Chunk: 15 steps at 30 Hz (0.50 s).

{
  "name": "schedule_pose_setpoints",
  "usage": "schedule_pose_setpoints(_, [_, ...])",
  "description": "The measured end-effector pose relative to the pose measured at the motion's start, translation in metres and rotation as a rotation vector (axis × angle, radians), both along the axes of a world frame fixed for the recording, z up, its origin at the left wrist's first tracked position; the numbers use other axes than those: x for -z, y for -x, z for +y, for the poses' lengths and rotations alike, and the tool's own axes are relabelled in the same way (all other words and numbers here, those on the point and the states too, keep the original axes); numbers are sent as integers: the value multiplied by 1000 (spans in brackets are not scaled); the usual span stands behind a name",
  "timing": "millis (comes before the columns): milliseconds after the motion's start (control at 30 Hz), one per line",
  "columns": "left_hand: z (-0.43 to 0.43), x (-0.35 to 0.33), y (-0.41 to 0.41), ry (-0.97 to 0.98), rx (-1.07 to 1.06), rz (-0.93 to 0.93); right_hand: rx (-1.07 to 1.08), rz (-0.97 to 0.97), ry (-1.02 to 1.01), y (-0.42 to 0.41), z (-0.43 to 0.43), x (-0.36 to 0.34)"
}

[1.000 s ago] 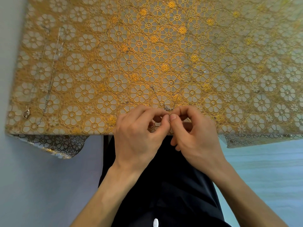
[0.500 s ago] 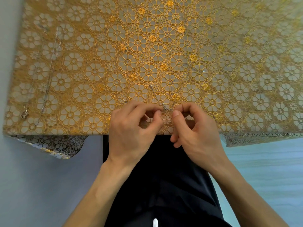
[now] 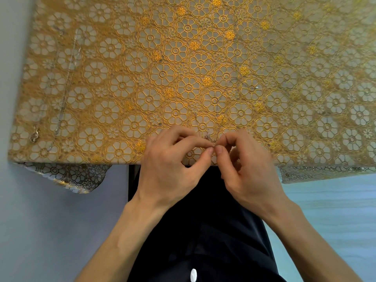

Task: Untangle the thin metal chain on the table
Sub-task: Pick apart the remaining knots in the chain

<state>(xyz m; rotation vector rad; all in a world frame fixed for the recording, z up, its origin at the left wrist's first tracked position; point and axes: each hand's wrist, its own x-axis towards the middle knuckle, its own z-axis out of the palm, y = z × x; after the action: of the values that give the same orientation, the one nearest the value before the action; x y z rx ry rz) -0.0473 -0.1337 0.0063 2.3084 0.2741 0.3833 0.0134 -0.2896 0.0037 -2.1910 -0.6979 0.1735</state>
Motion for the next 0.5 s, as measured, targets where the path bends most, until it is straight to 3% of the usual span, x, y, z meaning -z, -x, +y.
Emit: schedule_pose_setpoints(500, [-3, -1, -2, 33, -21, -16, -35, -144, 100, 1, 2, -3])
